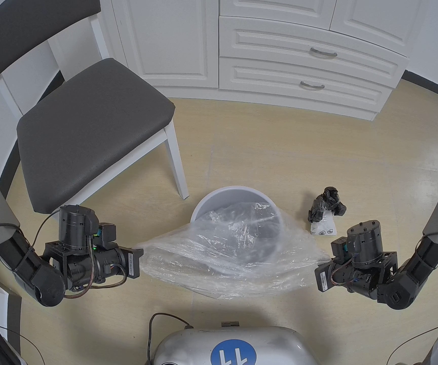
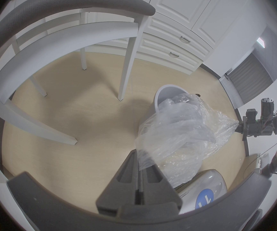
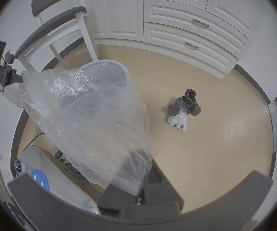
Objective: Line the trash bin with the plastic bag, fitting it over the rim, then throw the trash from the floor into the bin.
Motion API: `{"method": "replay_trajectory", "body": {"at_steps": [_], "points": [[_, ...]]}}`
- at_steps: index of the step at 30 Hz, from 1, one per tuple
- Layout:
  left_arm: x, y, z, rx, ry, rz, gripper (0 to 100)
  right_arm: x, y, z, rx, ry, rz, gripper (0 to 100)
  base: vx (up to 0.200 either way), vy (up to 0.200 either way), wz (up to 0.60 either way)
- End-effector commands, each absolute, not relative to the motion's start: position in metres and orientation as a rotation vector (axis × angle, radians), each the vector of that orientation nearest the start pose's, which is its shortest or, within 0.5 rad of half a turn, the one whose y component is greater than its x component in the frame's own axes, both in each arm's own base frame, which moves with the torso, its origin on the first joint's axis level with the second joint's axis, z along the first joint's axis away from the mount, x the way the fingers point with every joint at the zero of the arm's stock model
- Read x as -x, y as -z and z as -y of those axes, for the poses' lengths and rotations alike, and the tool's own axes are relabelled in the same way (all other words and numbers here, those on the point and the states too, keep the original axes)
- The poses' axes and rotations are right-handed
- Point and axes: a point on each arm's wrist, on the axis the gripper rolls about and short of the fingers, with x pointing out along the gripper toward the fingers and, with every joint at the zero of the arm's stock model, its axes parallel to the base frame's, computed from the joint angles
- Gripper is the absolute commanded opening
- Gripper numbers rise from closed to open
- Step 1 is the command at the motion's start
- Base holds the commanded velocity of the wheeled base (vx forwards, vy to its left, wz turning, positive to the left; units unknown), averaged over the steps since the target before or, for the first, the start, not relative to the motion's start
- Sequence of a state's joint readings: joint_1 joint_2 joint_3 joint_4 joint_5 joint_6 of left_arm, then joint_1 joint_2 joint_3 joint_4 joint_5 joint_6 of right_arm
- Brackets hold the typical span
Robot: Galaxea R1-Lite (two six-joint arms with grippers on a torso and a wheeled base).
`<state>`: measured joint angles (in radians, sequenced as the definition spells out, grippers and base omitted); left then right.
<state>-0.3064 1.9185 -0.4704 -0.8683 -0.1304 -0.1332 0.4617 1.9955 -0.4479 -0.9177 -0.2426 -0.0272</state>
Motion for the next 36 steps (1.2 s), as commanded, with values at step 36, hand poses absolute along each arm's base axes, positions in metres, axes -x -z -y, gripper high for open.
{"method": "replay_trajectory", "body": {"at_steps": [36], "points": [[-0.292, -0.033, 0.090, 0.033, 0.271, -0.489, 0, -0.286, -0.017, -0.135, 0.170, -0.132, -0.604, 0, 0.000, 0.000, 0.00]]}}
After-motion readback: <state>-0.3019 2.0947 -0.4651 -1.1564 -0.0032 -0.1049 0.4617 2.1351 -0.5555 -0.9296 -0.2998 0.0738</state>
